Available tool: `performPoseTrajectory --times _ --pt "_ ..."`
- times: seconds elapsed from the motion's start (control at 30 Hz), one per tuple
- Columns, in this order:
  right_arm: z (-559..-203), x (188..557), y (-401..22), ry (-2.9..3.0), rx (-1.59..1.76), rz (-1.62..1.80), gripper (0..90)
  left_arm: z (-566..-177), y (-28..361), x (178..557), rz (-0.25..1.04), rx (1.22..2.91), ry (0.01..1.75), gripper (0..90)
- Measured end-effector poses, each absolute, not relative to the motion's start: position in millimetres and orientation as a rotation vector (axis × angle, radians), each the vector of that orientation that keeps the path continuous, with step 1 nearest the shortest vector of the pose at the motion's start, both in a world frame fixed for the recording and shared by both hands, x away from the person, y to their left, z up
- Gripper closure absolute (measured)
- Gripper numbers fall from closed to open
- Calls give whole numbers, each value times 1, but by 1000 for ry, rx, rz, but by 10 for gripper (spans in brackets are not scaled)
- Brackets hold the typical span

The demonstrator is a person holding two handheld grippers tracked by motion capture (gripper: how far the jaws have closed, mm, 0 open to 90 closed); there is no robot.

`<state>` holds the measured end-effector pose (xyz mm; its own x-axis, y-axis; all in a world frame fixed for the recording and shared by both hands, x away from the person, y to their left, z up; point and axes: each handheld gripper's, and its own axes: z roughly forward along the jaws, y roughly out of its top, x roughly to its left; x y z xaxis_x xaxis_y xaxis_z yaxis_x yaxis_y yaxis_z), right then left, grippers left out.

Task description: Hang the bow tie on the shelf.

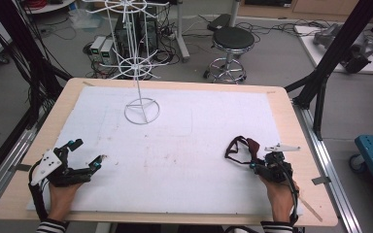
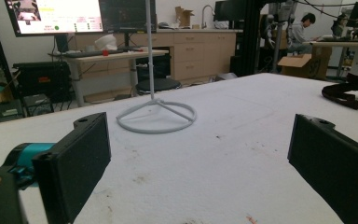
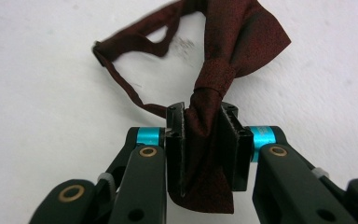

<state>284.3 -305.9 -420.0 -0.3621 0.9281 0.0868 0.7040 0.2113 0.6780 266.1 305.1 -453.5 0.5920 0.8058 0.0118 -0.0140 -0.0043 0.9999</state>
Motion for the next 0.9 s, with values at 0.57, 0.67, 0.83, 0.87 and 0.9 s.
performPoseTrajectory --times 0.57,0.67,0.83,0.87,0.9 --pt "-407 294 -289 2191 1207 1278 738 -453 307 269 702 1449 708 62" --pt "-405 297 -283 2214 1148 1321 735 -451 308 273 698 1494 710 62" --pt "-402 302 -272 2253 1043 1346 735 -451 309 274 684 1494 706 62" --pt "-401 304 -270 2260 1025 1361 735 -450 309 275 673 1507 706 62" --pt "-401 304 -270 2260 1025 1361 735 -450 309 275 673 1507 706 62"
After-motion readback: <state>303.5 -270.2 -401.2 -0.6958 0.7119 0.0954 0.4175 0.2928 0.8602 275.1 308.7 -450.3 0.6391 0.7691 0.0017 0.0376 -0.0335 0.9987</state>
